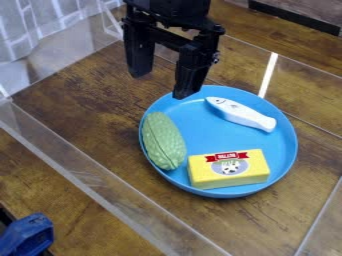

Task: Remove the green object from inside the blue tray and put it on the table

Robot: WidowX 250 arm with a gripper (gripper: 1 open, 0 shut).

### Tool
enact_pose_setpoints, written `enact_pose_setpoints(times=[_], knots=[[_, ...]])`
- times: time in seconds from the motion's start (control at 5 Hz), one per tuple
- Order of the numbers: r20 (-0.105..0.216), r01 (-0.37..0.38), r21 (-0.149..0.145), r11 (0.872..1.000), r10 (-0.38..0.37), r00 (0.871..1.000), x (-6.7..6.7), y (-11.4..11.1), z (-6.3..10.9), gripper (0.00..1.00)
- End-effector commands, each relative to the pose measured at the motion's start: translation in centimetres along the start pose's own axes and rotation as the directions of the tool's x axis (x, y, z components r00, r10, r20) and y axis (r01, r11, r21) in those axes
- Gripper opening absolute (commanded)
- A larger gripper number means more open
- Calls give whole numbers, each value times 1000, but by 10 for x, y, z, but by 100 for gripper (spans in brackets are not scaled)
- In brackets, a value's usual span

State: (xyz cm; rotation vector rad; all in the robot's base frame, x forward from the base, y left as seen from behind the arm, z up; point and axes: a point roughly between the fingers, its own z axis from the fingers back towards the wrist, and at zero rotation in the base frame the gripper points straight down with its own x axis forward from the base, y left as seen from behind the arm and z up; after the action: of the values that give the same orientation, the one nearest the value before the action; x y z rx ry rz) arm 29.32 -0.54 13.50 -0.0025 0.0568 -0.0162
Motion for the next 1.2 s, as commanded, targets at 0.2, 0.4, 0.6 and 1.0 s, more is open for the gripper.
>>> enact_pose_setpoints(times=[0.2,0.4,0.6,1.0], knots=[[-25,-36,-11,999,36,999,-1,-2,-12,100],[-36,-70,-19,997,70,997,-2,-3,-19,100],[-41,-143,-36,989,141,989,-2,-4,-25,100],[-46,-364,-102,926,361,931,-2,-7,-40,100]])
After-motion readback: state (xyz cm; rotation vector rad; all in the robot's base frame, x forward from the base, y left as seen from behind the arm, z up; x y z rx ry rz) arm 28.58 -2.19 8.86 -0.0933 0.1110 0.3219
